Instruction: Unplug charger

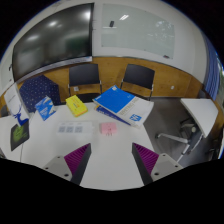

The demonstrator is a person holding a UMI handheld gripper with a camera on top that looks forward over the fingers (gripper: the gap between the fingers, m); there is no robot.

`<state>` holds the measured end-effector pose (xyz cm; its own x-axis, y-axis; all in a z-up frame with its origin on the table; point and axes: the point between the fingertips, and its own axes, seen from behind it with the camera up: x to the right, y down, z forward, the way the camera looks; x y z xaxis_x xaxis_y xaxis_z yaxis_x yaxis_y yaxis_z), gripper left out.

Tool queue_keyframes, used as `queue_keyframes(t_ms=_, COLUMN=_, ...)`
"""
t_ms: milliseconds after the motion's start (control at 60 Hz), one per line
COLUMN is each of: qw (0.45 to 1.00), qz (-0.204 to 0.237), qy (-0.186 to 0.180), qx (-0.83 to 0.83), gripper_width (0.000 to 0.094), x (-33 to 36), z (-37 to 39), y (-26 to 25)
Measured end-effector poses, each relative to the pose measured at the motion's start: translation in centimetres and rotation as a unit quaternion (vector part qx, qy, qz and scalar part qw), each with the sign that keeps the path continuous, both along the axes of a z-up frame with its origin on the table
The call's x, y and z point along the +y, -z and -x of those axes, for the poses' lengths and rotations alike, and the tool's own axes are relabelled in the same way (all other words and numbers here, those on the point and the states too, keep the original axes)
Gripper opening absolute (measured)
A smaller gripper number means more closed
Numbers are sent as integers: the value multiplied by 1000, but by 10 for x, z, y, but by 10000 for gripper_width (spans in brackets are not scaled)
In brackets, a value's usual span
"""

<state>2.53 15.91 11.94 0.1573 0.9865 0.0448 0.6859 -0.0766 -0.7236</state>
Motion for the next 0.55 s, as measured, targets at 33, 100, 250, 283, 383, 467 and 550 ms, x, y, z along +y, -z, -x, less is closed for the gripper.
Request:
queue_keyframes(t_ms=33, qw=1000, qz=-2, qy=-2, qx=-1, gripper_width=859, x=-3, z=-22, y=-12)
queue_keyframes(t_ms=100, qw=1000, qz=-1, qy=-8, qx=-4, gripper_width=853, x=-12, z=-65, y=-32)
queue_keyframes(t_ms=250, qw=1000, qz=3, qy=3, qx=-10, gripper_width=851, x=-18, z=-140, y=-54)
queue_keyframes(t_ms=283, qw=1000, qz=3, qy=7, qx=-10, gripper_width=853, x=-18, z=-152, y=-55)
queue_keyframes(t_ms=383, qw=1000, qz=5, qy=13, qx=-9, gripper_width=847, x=-18, z=-172, y=-54)
queue_keyframes(t_ms=467, qw=1000, qz=-5, qy=11, qx=-9, gripper_width=852, x=-15, z=-179, y=-51)
queue_keyframes(t_ms=550, qw=999, qz=-21, qy=24, qx=-5, gripper_width=853, x=-7, z=-179, y=-50)
